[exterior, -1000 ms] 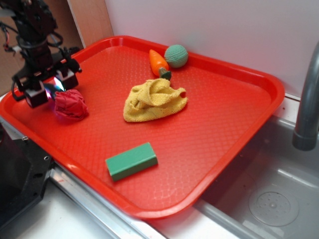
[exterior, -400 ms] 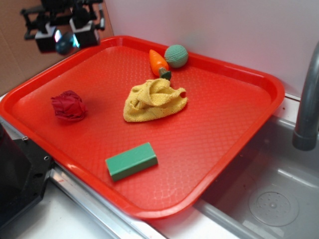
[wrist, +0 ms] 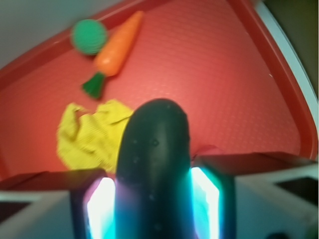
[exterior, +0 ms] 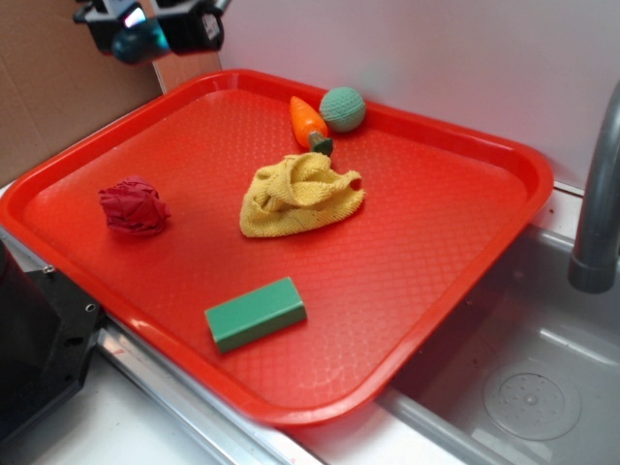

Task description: Grab the plastic pickle.

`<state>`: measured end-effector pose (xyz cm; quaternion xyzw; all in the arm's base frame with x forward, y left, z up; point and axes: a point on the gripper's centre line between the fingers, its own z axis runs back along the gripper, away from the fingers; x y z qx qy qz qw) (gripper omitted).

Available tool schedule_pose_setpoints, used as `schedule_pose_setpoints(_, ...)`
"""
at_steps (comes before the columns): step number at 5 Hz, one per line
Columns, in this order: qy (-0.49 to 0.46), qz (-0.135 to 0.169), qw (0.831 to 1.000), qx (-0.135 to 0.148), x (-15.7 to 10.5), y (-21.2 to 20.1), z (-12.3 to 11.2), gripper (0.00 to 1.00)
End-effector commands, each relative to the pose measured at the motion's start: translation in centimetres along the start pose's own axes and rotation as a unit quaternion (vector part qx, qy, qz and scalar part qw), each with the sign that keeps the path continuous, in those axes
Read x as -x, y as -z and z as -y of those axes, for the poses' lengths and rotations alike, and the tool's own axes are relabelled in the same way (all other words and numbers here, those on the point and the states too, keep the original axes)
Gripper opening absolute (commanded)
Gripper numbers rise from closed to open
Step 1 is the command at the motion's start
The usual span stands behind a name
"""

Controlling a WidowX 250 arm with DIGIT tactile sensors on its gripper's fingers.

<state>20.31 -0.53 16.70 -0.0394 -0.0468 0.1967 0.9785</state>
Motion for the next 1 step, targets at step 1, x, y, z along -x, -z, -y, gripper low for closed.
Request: schedule_pose_setpoints(1,0.052,0.036,0.998,0.023,1.9,-3.13,-0.16,0.0)
